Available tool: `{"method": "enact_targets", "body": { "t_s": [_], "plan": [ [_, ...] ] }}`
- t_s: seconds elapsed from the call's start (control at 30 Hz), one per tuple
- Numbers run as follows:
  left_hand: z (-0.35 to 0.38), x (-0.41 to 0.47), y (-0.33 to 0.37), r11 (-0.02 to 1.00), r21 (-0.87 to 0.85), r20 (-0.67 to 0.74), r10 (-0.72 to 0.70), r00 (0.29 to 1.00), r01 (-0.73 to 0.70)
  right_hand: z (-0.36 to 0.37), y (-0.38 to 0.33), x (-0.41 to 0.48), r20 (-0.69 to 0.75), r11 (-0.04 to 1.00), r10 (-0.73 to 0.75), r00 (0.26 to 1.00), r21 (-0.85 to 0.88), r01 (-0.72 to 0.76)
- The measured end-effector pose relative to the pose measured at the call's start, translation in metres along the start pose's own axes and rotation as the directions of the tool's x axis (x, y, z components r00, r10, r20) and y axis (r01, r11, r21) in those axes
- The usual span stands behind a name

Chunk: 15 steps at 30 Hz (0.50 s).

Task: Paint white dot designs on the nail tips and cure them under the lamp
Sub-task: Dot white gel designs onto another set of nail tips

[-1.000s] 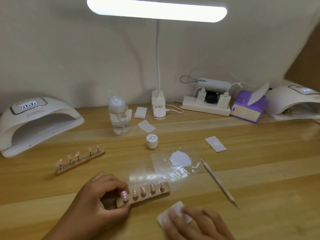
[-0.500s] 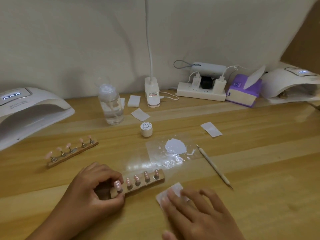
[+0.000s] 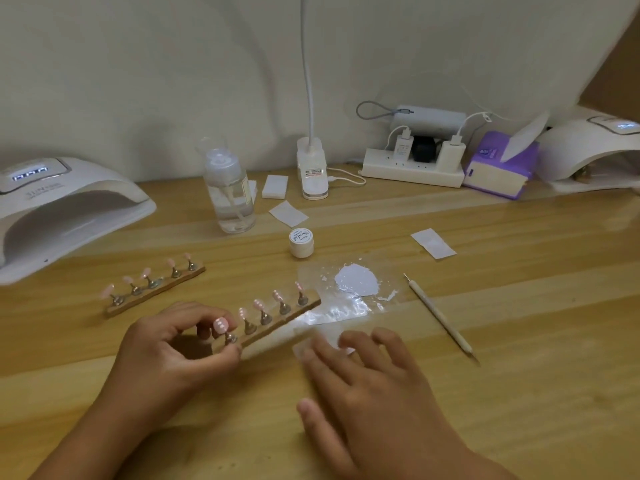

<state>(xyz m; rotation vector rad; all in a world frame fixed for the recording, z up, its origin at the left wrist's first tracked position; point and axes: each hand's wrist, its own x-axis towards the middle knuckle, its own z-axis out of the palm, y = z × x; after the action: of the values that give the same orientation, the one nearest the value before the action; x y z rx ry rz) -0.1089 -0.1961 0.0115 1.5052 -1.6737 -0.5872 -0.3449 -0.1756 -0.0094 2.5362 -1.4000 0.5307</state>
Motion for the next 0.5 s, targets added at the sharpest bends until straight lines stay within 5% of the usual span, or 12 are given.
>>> {"method": "enact_targets", "body": {
  "t_s": [0.33,0.5],
  "plan": [
    [-0.001,0.0,0.007,0.995,-0.103,-0.023,-0.016,1.0,0.014,-0.019,0.04,-0.036,-0.147,0.997,0.044,0.988,-0.049,-0.052],
    [0.003,-0.003,0.013,0.995,-0.018,0.124,0.098,0.987,-0.097,-0.018,0.027,-0.058,-0.26,0.984,-0.165,0.951,-0.106,0.142]
  ]
}}
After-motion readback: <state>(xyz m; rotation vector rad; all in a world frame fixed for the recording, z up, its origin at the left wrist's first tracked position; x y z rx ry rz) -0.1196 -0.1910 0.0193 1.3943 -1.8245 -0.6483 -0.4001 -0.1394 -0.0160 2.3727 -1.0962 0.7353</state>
